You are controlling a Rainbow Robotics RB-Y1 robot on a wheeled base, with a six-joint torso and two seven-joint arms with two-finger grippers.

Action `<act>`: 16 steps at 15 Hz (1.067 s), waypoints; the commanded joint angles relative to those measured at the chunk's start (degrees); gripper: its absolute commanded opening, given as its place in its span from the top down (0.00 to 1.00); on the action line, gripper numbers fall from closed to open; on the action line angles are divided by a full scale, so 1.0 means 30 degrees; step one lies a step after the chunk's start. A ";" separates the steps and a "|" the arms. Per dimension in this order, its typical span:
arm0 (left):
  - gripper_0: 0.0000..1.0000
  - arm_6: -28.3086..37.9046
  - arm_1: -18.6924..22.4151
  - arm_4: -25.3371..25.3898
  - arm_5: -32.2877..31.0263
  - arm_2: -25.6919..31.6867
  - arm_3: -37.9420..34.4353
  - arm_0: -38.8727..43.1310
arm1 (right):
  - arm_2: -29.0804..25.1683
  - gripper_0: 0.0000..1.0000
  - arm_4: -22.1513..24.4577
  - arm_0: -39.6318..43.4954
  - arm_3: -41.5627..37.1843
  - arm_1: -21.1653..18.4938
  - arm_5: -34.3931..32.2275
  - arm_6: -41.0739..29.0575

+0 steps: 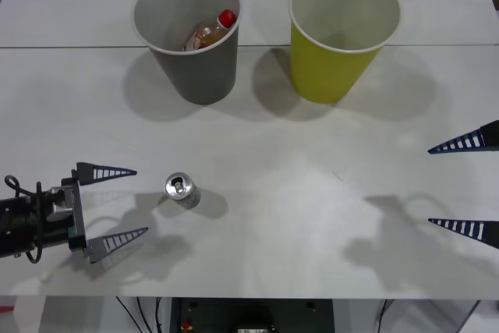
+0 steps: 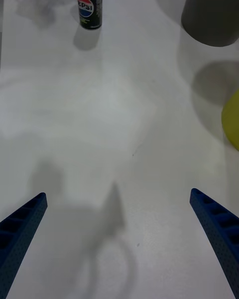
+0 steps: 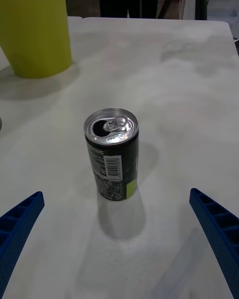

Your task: Put the can into the green bin and the plastic bottle into the gray bin

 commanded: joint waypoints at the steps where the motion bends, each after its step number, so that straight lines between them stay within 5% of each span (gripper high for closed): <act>1: 0.00 -0.0090 -0.0740 -0.0004 -0.0007 -0.0002 0.0466 -0.0130 | 0.0000 0.00 0.0000 0.0000 0.0002 0.0000 0.0000 0.0000; 16: 0.00 -0.0676 -0.4812 -0.0590 0.1253 0.0028 0.2107 -0.0774 | 0.0000 0.00 0.0000 0.0000 0.0002 0.0000 0.0000 0.0000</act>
